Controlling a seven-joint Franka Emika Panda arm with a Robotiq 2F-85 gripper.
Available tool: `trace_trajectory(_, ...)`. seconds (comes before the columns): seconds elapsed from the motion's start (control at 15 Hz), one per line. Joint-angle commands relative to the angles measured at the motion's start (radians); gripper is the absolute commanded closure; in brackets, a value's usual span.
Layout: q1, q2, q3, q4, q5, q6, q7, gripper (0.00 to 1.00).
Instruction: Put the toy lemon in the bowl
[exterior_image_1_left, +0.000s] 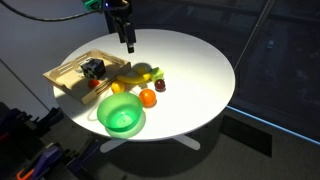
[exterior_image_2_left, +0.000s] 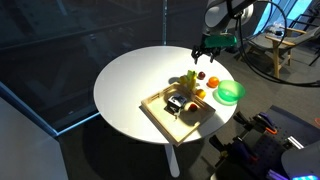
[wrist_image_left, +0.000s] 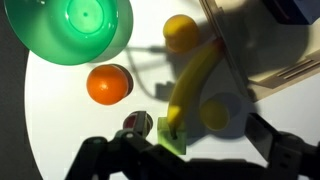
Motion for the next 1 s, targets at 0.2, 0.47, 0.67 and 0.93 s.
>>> trace_trajectory(0.2, 0.003, 0.159, 0.013, 0.186, 0.001, -0.024, -0.144, 0.00)
trace_trajectory(0.47, -0.005, 0.227, 0.030, 0.265, 0.018, -0.035, -0.214, 0.00)
trace_trajectory(0.67, 0.011, 0.216, 0.016, 0.229, 0.002, -0.005, -0.185, 0.00)
trace_trajectory(0.93, 0.012, 0.218, 0.016, 0.226, 0.002, -0.004, -0.184, 0.00)
